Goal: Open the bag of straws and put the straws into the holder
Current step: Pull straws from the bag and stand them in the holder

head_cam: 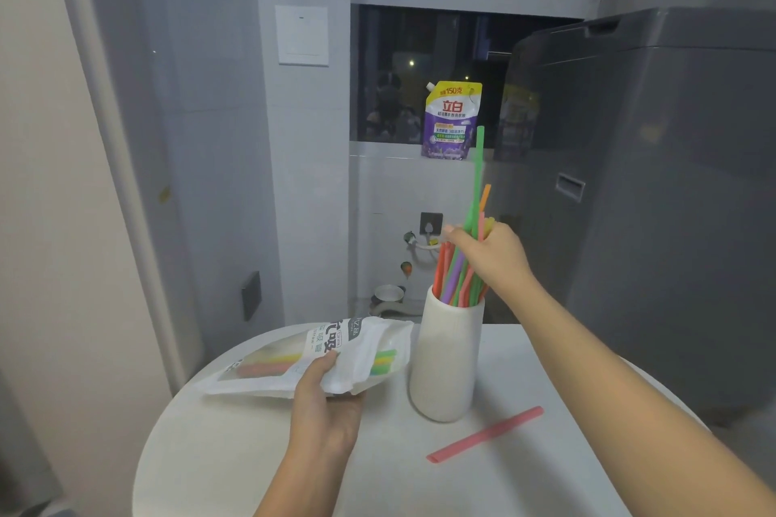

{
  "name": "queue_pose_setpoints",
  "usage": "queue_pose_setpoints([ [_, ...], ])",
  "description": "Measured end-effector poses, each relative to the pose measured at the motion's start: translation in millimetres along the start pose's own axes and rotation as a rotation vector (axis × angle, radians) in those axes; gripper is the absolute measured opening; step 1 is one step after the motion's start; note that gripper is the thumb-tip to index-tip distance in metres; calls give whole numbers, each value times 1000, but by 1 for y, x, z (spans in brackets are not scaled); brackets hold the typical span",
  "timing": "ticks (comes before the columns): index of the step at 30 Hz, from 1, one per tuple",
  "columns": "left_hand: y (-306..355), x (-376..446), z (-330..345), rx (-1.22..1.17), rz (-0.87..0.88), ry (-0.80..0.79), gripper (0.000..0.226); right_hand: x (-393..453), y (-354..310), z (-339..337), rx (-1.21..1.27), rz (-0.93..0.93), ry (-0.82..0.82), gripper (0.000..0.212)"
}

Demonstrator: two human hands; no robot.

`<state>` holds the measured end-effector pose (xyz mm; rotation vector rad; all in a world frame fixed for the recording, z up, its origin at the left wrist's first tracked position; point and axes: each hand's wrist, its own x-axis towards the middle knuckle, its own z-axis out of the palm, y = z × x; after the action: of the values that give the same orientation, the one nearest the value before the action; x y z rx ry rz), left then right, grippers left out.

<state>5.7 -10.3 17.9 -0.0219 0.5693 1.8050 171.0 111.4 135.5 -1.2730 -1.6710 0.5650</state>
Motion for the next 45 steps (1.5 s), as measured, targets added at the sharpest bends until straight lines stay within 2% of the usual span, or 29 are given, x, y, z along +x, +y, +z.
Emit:
queue_pose_setpoints([
  [5, 0, 0, 1, 2, -5, -1, 19, -5, -4, -2, 195, -74, 110, 8],
  [8, 1, 0, 1, 9, -5, -17, 17, -10, -5, -2, 232, -134, 173, 17],
  [10, 2, 0, 1, 9, -4, -22, 16, -12, -7, -3, 202, -189, 202, 6],
  [13, 2, 0, 0, 2, 4, -33, 18, -12, -8, -3, 125, -229, 233, 23],
  [19, 0, 0, 1, -3, 8, -41, 18, -15, -5, -5, 159, -203, 178, 21],
  [23, 0, 0, 2, 6, 2, -41, 18, -21, -13, -3, 153, -281, 99, 18],
  [26, 0, -1, 2, 9, -3, -42, 17, -30, -13, -1, 30, -441, 81, 16],
  [29, 1, -2, 2, 4, -5, -37, 16, -41, -7, 3, -98, -563, -9, 13],
  [40, 1, -1, 1, 9, 5, -57, 17, -47, 1, 4, -525, -718, -248, 16],
  [45, 0, -1, 3, 12, -1, -56, 17, -48, -3, 9, -750, -800, -282, 25],
])
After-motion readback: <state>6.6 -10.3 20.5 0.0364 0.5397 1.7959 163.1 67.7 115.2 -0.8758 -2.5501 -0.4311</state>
